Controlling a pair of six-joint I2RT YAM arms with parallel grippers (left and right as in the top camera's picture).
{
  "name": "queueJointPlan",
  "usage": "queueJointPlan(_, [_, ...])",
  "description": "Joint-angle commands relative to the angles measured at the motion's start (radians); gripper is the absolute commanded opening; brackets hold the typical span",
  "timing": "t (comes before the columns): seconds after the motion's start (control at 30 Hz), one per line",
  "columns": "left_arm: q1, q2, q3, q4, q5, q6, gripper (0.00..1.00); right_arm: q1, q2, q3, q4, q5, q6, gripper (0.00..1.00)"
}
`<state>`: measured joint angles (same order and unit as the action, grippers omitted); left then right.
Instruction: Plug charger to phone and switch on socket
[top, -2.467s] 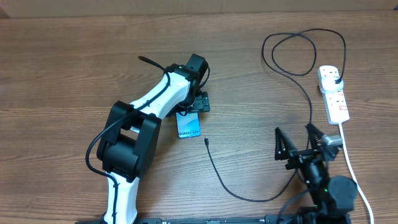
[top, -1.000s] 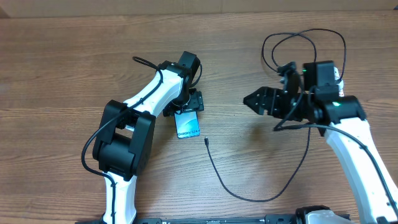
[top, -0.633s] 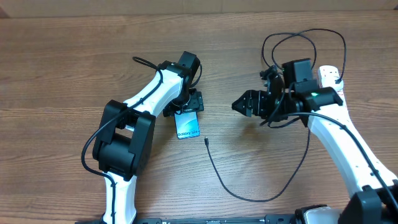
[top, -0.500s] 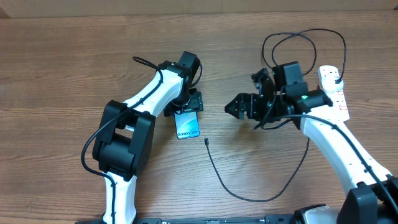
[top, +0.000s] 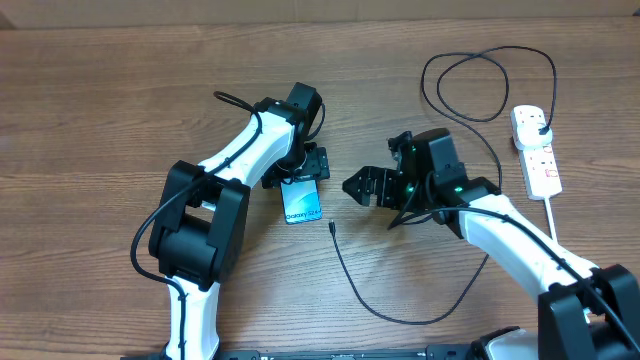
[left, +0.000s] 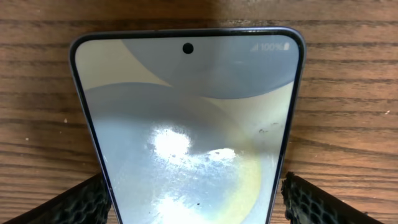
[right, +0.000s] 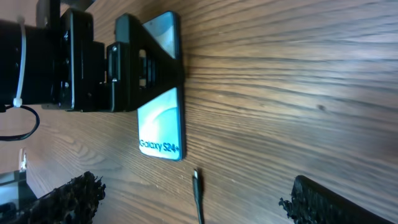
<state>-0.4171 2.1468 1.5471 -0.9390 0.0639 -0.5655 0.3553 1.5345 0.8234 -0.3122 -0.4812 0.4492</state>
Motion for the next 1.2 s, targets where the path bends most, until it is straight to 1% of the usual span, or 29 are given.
queueJointPlan(0.0, [-0.008, 0.058, -0.040, -0.006, 0.056, 0.013, 0.91, 0.032, 0.038, -0.019, 0.044, 0.010, 0.047, 0.98])
queueJointPlan(0.1, [-0.014, 0.058, -0.040, -0.003, 0.056, 0.012, 0.92, 0.039, 0.048, -0.019, 0.071, 0.010, 0.066, 0.98])
queueJointPlan(0.33, [-0.023, 0.058, -0.040, 0.002, 0.051, 0.012, 0.93, 0.038, 0.048, -0.019, 0.068, 0.017, 0.079, 1.00])
queueJointPlan(0.47, [-0.023, 0.058, -0.040, 0.000, 0.030, 0.013, 0.97, 0.038, 0.048, -0.019, 0.069, 0.017, 0.079, 1.00])
queueJointPlan(0.7, [-0.023, 0.058, -0.040, 0.006, 0.011, 0.012, 0.99, 0.038, 0.049, -0.019, 0.069, 0.018, 0.084, 1.00])
queueJointPlan(0.87, [-0.023, 0.058, -0.040, 0.008, 0.011, 0.012, 0.98, 0.038, 0.063, -0.019, 0.069, 0.022, 0.177, 1.00])
queueJointPlan(1.17, [-0.023, 0.058, -0.040, 0.002, 0.011, 0.012, 0.96, 0.038, 0.128, -0.019, 0.093, 0.043, 0.232, 1.00])
